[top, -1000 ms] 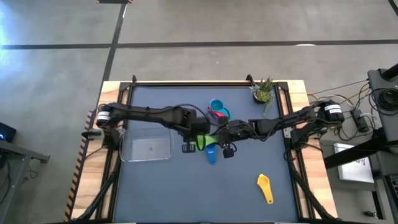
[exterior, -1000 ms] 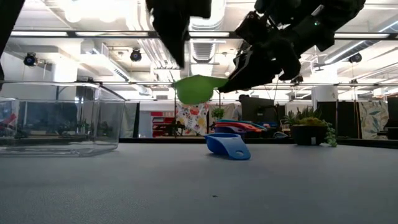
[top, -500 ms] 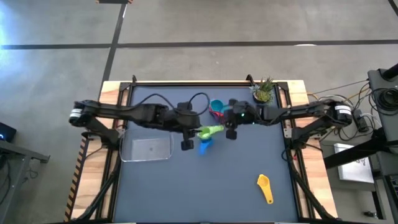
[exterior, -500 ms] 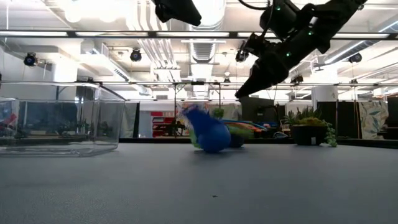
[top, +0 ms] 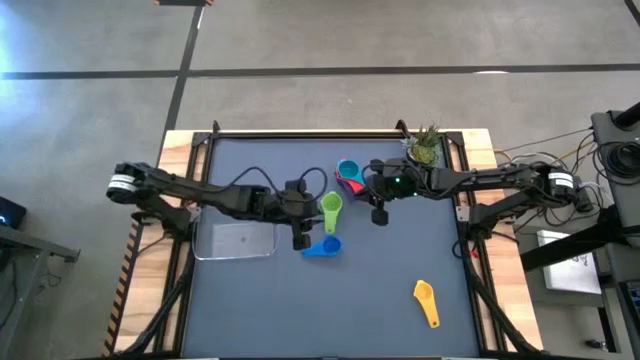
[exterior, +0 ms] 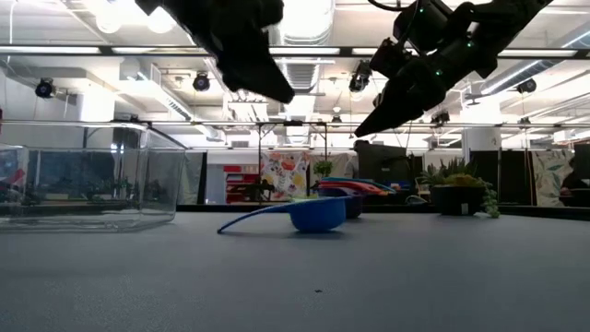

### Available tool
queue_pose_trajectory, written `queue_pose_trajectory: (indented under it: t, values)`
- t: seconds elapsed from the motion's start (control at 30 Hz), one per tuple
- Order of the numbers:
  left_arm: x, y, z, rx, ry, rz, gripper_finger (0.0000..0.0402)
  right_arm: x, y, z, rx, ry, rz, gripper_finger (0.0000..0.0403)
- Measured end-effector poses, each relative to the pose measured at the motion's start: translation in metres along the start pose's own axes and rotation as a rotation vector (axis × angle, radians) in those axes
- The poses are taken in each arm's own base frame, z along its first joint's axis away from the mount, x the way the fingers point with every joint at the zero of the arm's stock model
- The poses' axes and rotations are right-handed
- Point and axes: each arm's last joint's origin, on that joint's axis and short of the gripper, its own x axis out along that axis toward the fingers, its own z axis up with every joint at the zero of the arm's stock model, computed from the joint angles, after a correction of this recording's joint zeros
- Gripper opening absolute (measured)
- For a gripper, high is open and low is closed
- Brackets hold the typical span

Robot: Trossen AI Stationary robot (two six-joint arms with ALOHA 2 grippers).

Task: Nest measuring cups in basket
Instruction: Stack the green measuring cup on top of the light blue measuring cup

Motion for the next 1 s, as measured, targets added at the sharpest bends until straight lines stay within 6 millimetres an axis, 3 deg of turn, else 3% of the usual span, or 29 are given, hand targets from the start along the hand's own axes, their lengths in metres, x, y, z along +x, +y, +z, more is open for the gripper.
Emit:
queue_pose_trajectory:
  t: [0.67, 1.0]
  values:
    - [0.071, 0.015, -0.011, -0.024, 0.195, 0.038, 0.0082, -0.002, 0.005, 0.000, -0.010, -0.002, 0.023, 0.0022]
    - [0.085, 0.046, -0.019, -0.191, 0.401, 0.102, 0.0082, -0.013, 0.012, -0.022, 0.023, 0.011, 0.027, 0.0022]
